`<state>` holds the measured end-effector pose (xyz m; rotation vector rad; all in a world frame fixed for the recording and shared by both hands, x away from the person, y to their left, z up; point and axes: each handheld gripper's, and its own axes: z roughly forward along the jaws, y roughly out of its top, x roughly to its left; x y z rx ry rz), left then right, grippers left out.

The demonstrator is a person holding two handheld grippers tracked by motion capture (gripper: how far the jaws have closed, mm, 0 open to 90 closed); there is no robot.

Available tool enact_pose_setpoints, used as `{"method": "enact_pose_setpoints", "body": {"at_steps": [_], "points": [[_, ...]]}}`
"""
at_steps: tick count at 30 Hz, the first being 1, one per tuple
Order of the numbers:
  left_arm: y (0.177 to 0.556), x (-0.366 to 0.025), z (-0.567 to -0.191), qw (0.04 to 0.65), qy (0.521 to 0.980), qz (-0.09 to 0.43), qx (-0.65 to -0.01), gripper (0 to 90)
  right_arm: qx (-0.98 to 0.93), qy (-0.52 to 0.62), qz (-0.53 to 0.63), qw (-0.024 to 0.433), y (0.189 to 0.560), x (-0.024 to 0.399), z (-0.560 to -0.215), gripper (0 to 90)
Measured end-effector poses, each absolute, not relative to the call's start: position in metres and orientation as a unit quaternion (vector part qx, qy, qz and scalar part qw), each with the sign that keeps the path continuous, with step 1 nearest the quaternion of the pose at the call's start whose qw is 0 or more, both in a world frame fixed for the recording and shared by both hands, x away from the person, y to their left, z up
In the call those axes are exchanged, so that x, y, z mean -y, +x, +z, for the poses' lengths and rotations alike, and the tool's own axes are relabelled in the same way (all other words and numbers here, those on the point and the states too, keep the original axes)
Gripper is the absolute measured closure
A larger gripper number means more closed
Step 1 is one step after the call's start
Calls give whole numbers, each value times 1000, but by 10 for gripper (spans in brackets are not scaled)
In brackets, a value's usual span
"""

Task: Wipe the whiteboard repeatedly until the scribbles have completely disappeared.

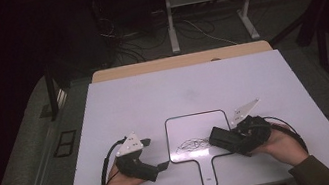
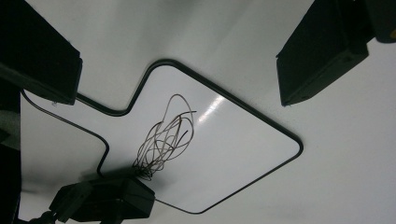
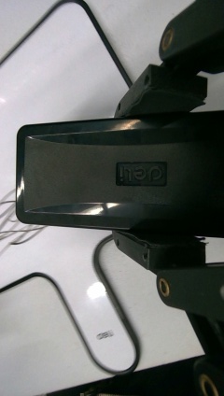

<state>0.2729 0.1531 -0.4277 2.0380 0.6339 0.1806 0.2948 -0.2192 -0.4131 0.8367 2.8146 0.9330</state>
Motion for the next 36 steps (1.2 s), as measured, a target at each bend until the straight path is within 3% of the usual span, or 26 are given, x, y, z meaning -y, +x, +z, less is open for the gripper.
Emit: {"method": "enact_pose_setpoints", "body": {"at_steps": [18,36], "points": [[272,-156,-426,484,829,79,-268,0,-897,288,333,17,320,214,-400,388],[272,-155,-426,486,829,75,-266,0,-913,254,319,10,347,167,-396,388]]}}
